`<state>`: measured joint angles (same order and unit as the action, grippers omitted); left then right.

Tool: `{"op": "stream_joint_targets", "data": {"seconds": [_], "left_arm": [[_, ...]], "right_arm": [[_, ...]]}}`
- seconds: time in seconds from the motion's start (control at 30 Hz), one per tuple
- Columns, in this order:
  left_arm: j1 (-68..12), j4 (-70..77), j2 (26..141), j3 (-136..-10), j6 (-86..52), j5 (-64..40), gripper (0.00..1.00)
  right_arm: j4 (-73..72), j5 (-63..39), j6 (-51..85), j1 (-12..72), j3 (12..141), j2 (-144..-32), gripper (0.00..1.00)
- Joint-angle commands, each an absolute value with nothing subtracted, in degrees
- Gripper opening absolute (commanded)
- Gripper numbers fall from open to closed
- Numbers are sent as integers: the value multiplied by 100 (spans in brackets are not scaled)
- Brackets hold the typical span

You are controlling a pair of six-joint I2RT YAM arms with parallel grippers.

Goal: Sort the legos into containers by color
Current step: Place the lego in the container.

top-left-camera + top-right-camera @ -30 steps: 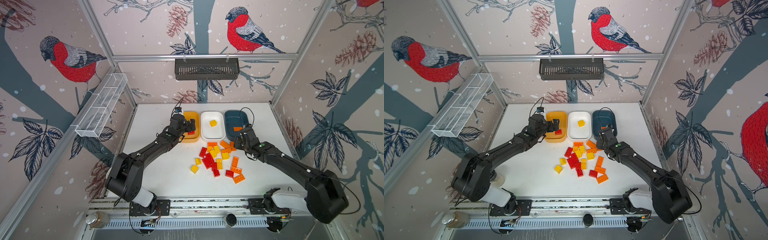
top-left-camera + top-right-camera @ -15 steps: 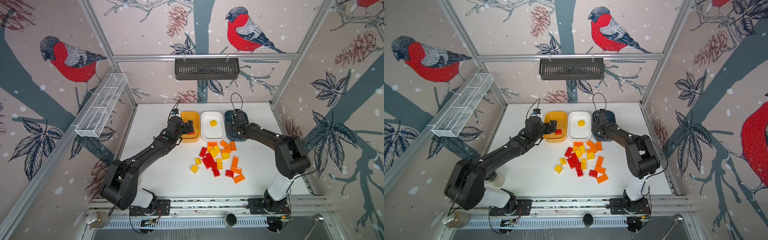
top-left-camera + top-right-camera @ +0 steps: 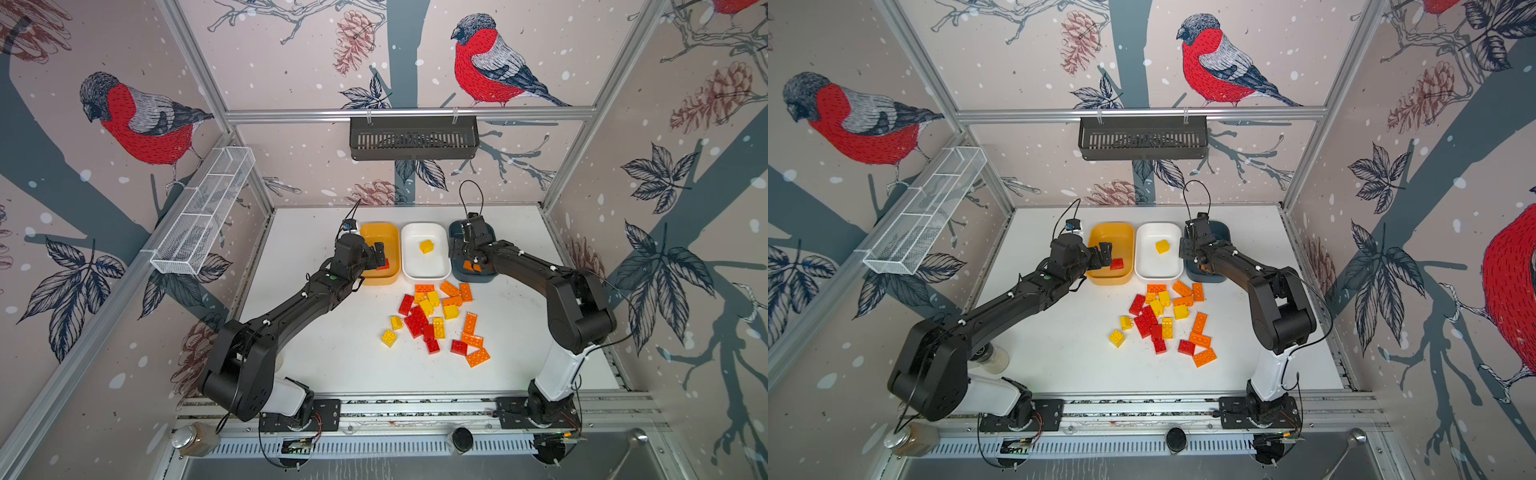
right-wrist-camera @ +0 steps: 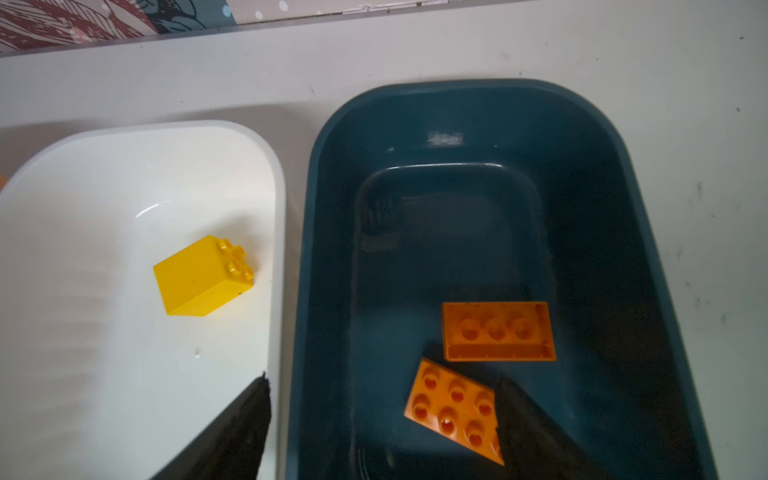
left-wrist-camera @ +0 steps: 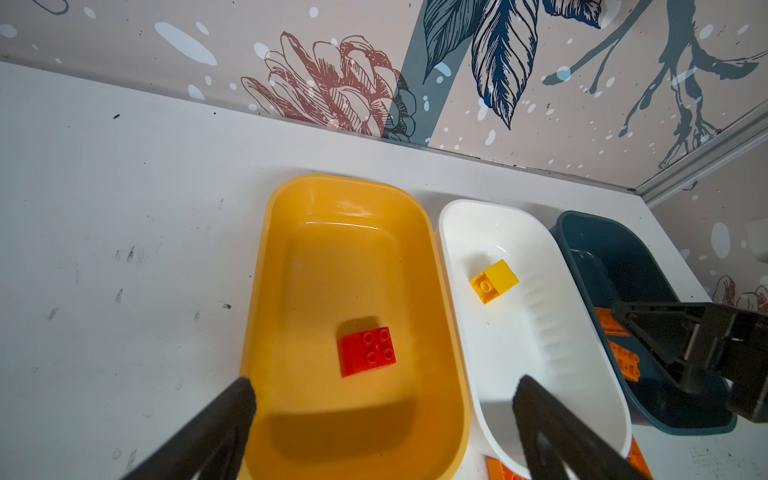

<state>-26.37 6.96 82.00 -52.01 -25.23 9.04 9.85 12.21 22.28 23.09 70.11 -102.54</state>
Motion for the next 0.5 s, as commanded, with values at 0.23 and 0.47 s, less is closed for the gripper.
{"op": "stream_joint_targets", "data": {"seconds": [0.23,0.47], "left_arm": [[-2627,756,8303,-5238,-2531,837,97],[-2624,795,8367,-5282,-2544,775,97]], "right_arm": [[1121,1212,2319,2470,5400,-8710,73],[852,481,2351,2481,4035,-7861,64]]}}
